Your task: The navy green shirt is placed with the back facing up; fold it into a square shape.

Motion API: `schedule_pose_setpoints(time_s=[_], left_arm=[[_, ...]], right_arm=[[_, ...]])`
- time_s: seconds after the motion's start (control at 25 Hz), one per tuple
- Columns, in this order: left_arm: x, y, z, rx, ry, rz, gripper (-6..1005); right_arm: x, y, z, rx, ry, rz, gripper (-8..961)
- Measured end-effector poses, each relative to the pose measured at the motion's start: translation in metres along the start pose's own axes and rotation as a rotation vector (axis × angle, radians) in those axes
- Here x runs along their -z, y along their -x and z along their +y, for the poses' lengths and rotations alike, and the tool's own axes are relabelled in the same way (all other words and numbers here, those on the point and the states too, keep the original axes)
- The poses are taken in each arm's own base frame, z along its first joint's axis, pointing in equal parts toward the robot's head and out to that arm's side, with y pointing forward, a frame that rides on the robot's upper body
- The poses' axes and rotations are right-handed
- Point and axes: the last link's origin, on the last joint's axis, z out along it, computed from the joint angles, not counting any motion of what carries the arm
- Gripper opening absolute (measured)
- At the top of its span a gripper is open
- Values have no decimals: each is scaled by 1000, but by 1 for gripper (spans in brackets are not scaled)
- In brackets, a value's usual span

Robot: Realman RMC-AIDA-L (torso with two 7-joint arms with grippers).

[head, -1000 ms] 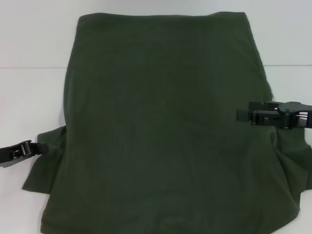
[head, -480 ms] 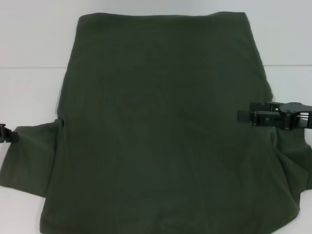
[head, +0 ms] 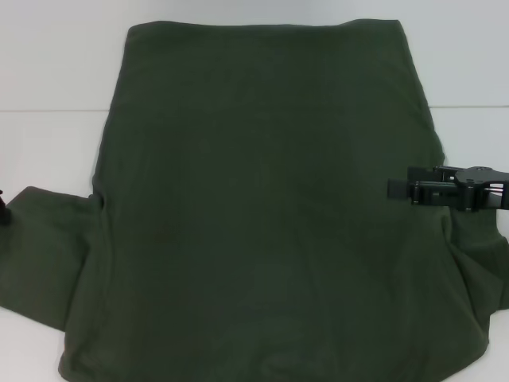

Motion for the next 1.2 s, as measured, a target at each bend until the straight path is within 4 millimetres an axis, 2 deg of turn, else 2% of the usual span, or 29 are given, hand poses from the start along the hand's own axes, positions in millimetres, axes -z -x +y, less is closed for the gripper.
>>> schedule_pose_setpoints(time_s=[0.24, 0.68, 0.88, 1.2], left_arm=[[4, -7, 4, -33, -69, -13, 11], [7, -19, 16, -92, -91, -19, 23], [14, -32, 30, -129, -102, -58, 28], [24, -28, 73, -92, -43, -167, 36]], right_arm=[[-1, 1, 0, 3, -1, 1, 942], [-2, 2, 0, 4, 2, 1, 942], [-2, 1, 1, 3, 5, 3, 942], [-2, 1, 1, 1, 9, 3, 941]])
